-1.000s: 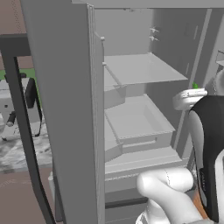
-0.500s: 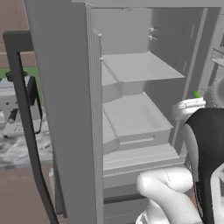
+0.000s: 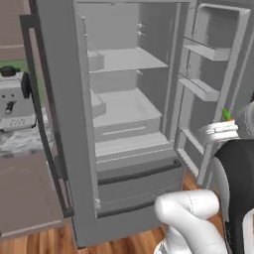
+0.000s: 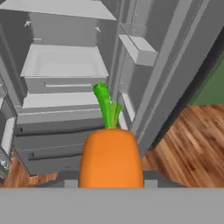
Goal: Place the cold items (carrot and tomato) from the fridge in one tupperware on the dining counter. Place the warm items (kebab skewer and hot dog) in the stove area in another tupperware.
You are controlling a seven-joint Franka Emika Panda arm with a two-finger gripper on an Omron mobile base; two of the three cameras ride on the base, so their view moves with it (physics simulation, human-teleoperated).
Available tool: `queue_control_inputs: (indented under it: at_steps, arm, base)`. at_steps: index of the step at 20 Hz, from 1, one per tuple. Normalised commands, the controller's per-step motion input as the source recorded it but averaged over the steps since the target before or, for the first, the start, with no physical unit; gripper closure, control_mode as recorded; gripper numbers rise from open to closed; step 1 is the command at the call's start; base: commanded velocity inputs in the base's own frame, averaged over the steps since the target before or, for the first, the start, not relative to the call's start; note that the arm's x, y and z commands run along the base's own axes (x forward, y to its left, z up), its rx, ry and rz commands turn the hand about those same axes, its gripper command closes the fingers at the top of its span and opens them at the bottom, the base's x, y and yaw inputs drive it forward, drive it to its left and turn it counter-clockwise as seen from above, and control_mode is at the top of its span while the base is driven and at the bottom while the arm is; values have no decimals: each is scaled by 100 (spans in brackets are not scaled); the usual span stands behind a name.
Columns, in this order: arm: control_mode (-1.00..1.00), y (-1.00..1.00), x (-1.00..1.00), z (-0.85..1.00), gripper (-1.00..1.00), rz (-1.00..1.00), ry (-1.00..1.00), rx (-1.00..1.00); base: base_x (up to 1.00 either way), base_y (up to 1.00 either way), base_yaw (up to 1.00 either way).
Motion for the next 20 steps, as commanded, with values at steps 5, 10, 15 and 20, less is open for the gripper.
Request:
queue_control_inputs:
  at_steps: [5, 10, 15, 20]
  arm:
    - [100, 0, 0, 0, 100, 0, 0, 0]
    - [100, 0, 0, 0, 100, 0, 0, 0]
    - [100, 0, 0, 0, 100, 0, 0, 0]
    - [100, 0, 0, 0, 100, 0, 0, 0]
  base:
    - [-67, 0, -46]
    - [-40, 0, -71]
    - [-24, 0, -85]
    - [-6, -1, -83]
